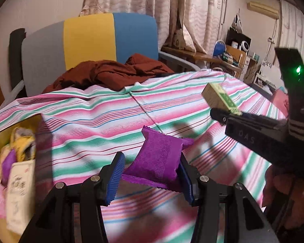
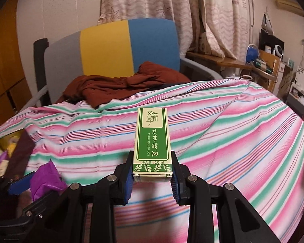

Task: Organize objects
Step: 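Carry the green box and purple packet over the gold tray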

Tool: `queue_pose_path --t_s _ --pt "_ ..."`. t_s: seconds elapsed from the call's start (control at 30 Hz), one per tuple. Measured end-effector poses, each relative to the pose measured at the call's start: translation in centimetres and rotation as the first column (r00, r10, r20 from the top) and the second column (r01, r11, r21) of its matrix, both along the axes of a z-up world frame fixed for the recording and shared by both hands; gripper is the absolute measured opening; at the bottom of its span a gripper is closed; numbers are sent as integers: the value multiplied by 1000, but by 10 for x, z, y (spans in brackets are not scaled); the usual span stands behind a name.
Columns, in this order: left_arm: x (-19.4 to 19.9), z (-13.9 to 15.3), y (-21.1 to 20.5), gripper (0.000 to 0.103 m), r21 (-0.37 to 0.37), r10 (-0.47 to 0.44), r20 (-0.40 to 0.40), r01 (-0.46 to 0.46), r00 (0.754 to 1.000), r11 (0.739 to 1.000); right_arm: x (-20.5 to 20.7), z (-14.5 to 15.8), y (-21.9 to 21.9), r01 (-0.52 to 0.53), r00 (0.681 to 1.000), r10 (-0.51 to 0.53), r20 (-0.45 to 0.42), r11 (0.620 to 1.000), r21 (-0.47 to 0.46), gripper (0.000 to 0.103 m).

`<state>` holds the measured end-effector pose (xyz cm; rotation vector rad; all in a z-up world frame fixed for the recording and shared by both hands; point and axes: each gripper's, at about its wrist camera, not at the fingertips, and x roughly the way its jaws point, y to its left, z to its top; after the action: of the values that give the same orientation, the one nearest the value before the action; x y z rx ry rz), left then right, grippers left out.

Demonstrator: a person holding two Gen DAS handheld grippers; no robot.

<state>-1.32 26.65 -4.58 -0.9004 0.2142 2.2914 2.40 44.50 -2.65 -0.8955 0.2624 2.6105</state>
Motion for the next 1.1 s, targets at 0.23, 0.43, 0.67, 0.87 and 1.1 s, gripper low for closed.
queue_pose_path --t_s 0.23,0.43,0.67,0.87,1.1 --pt "12 22 -47 52 37 48 -31 -47 998 998 11 14 -45 -83 996 82 -23 996 -39 31" --pt "13 33 -83 52 64 111 -43 -109 993 992 12 27 -87 -171 985 169 -35 985 -38 31" --pt "9 36 -128 52 88 212 -29 -209 977 974 9 38 -126 -262 964 261 -50 965 -26 31" --pt "6 35 -160 52 96 281 -24 -277 960 956 6 45 -157 -335 941 333 -52 942 -22 31" --pt "7 31 -199 52 101 359 -8 -356 933 929 9 46 -186 -414 910 412 -51 910 -37 31"
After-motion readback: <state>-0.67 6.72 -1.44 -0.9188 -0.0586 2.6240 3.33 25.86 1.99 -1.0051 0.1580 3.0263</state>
